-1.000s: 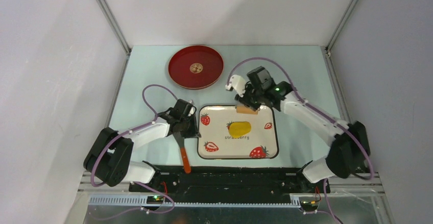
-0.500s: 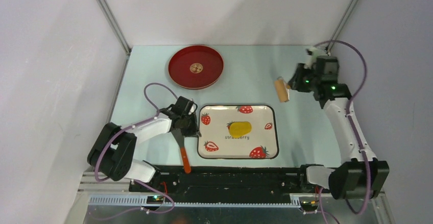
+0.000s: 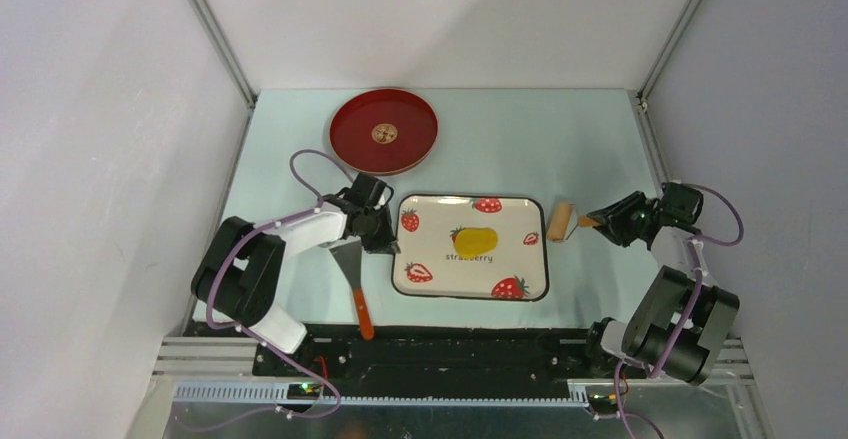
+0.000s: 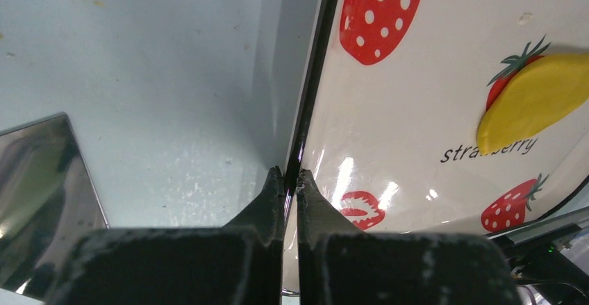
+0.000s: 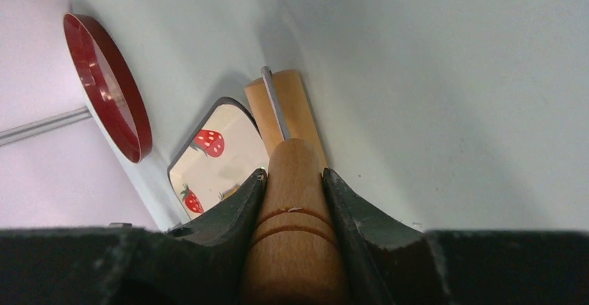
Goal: Roll out the dumpling wrappers from the dough
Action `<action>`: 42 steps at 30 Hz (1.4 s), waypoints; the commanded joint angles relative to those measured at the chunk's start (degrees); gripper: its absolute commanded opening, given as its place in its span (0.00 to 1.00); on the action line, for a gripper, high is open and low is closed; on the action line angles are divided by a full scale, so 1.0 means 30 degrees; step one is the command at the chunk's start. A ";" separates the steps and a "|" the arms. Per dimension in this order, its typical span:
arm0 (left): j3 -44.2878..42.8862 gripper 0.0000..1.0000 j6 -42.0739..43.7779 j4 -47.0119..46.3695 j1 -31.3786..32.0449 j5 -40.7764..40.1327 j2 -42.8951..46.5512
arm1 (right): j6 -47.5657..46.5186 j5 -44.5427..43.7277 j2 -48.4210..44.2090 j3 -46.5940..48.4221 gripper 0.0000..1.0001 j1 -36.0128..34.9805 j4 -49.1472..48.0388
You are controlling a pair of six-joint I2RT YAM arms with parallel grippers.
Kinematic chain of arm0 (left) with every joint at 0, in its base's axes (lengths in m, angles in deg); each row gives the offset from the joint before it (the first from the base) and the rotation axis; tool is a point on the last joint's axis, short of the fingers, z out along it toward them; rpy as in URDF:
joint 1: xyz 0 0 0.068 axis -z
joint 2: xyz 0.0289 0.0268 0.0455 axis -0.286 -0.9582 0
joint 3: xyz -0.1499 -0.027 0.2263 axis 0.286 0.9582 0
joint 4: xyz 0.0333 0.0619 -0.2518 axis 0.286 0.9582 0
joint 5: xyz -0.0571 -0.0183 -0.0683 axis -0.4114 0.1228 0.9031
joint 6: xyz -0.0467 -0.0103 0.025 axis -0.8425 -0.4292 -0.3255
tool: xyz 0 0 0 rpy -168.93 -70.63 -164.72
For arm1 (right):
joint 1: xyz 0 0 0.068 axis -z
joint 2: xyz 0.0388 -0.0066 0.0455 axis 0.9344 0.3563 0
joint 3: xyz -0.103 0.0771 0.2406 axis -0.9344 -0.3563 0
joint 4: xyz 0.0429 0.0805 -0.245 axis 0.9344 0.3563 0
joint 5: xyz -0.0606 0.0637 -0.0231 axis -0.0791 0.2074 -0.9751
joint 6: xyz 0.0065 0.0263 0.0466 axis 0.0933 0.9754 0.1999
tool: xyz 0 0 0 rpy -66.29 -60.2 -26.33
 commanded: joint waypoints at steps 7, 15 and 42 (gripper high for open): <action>0.0311 0.03 -0.1566 -0.0948 -0.0314 -0.0978 0.0455 | -0.0156 0.0207 0.0834 -0.0418 0.64 0.1241 -0.1774; 0.0758 0.41 -0.1168 -0.0935 -0.0331 -0.0648 0.1494 | -0.0869 -0.2642 -0.0884 -0.0384 0.99 0.1127 -0.0594; 0.3175 0.61 0.0000 0.3585 -0.8327 -0.5172 1.3109 | -0.2150 -0.8869 -0.7231 0.2334 1.00 -0.8675 0.3618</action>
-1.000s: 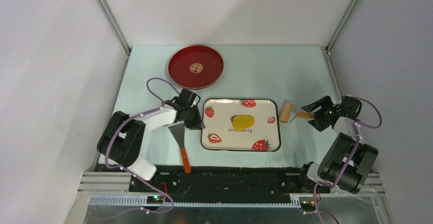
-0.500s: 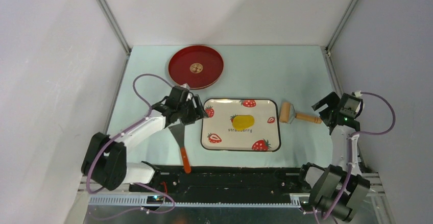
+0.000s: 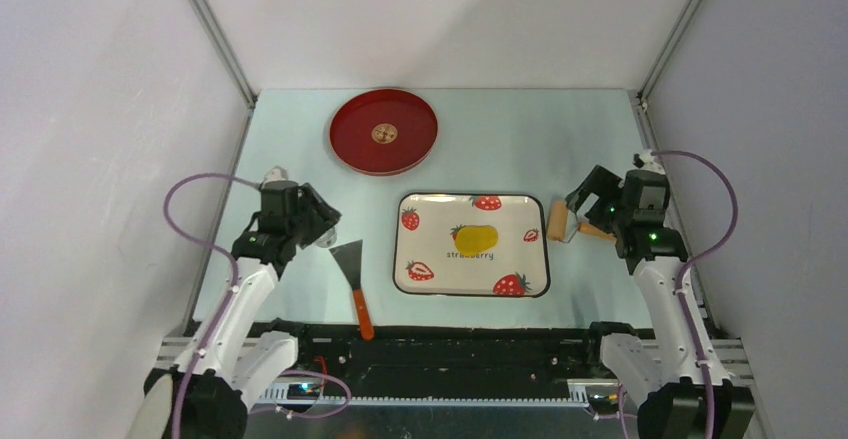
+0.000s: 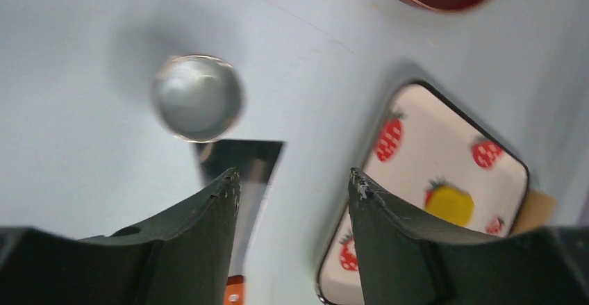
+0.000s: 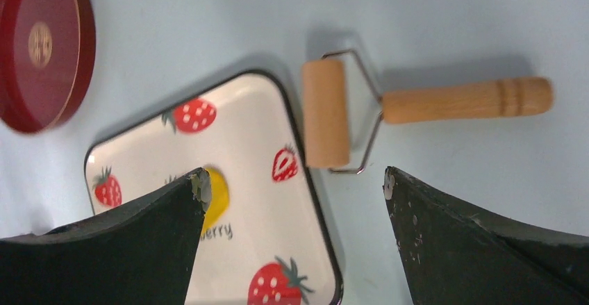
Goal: Roll out the dumpling wrappers from the dough
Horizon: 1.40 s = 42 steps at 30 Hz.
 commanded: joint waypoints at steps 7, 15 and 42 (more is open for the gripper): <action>0.0504 0.54 0.1699 0.1917 -0.6127 0.0832 -0.2268 | 0.0908 0.0978 0.0461 0.0731 0.99 -0.3381 0.1249; -0.0940 0.35 0.2396 0.1236 -0.6225 0.1430 -0.5543 | 0.1074 0.0928 0.0970 0.0731 0.99 -0.4034 0.1248; -0.0362 0.00 0.2494 -0.0796 -0.6151 0.2218 -0.7744 | 0.0034 0.1991 0.1236 0.0729 0.99 -0.2837 0.1551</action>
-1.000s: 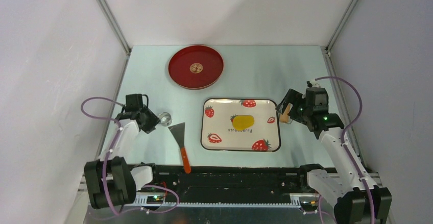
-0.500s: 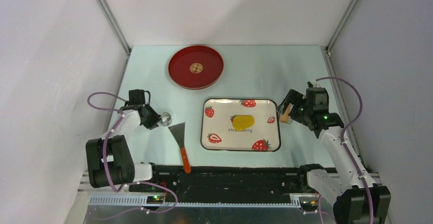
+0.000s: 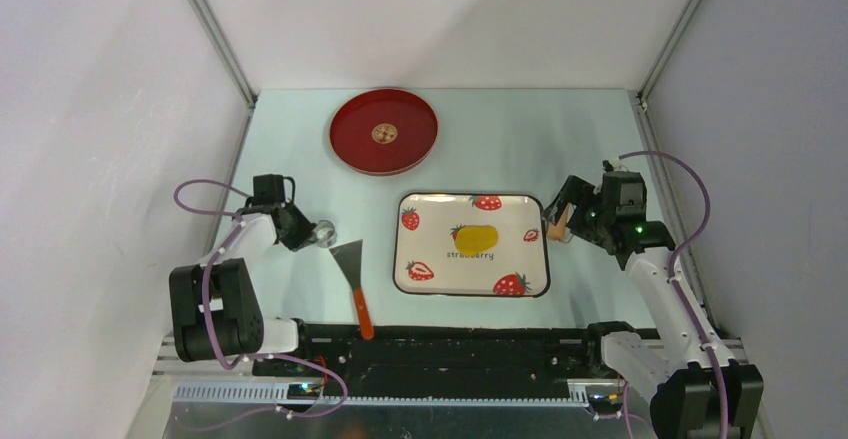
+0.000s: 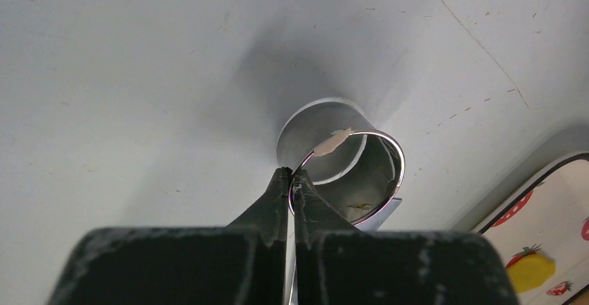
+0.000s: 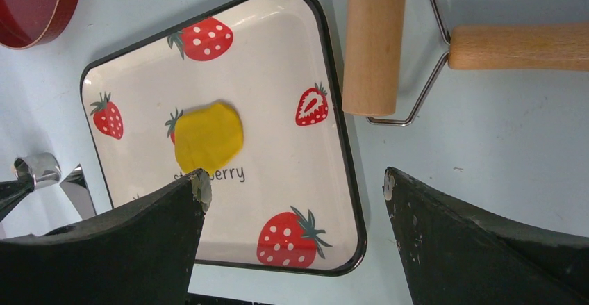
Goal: Roll out the dumpling wrappers from the dough
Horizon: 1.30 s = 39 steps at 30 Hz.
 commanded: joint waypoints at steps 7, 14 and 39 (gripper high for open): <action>-0.0679 0.00 -0.0064 0.0383 0.1995 -0.0236 0.2986 | -0.0369 0.1136 -0.0062 0.0731 1.00 0.0101 0.0178; -0.3849 0.00 -0.0862 0.1361 0.8170 -0.1122 0.2009 | -0.0361 0.1749 -0.0238 0.0729 0.99 0.0223 0.0457; -1.4626 0.00 -0.2392 0.1686 1.9886 -0.2283 -1.0596 | -0.0879 0.5414 -0.0825 0.0556 0.99 0.4464 0.1621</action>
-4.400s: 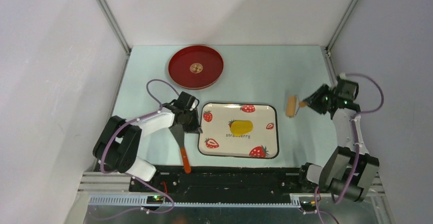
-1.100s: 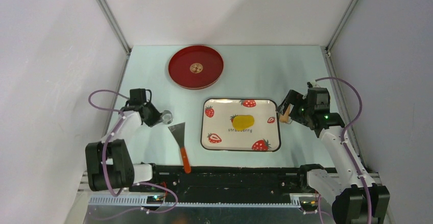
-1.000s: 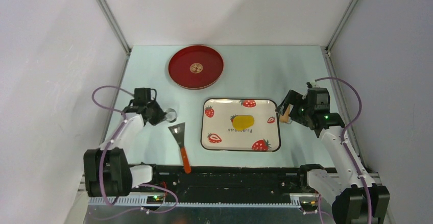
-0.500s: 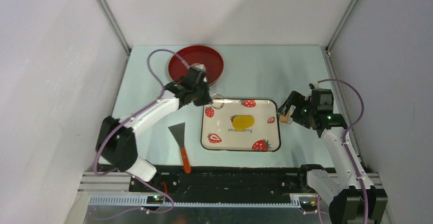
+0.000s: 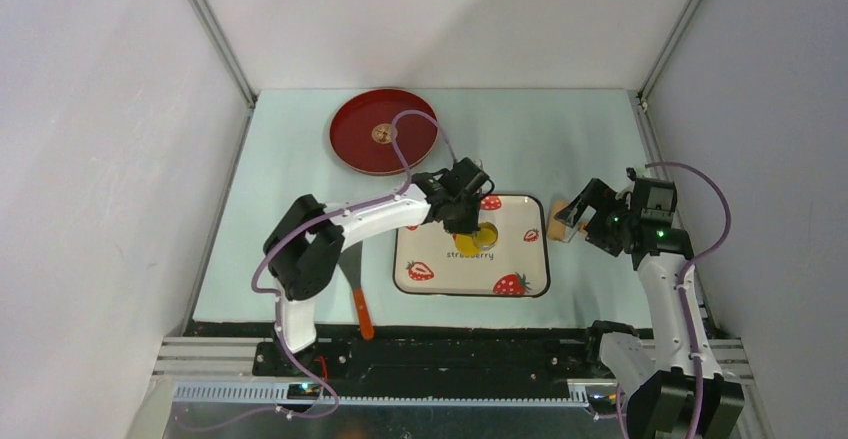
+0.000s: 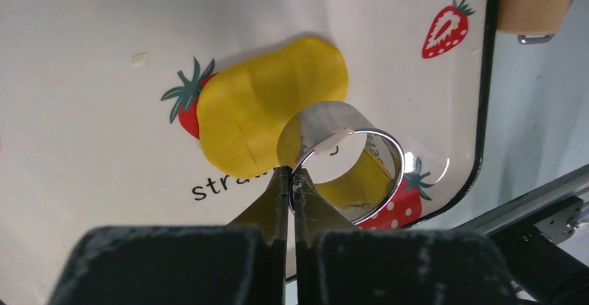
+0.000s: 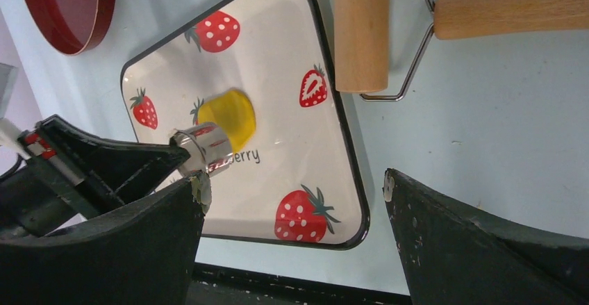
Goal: Roll out the dumpling wrappers from the dough
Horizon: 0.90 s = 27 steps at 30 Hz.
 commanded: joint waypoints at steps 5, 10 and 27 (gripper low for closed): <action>-0.0481 0.00 -0.0353 0.0313 0.0051 -0.1297 -0.0082 | 0.0198 0.1299 0.0292 0.0378 0.93 -0.0566 -0.0610; -0.0396 0.00 -0.0247 0.0500 -0.0129 -0.1345 -0.0204 | 0.1030 0.1513 0.1541 0.0376 0.80 -0.2164 -0.1576; -0.0166 0.00 0.0345 0.0680 -0.0610 -0.0758 -0.0119 | 0.3190 0.3178 1.0375 0.3725 0.45 -0.9074 -0.5000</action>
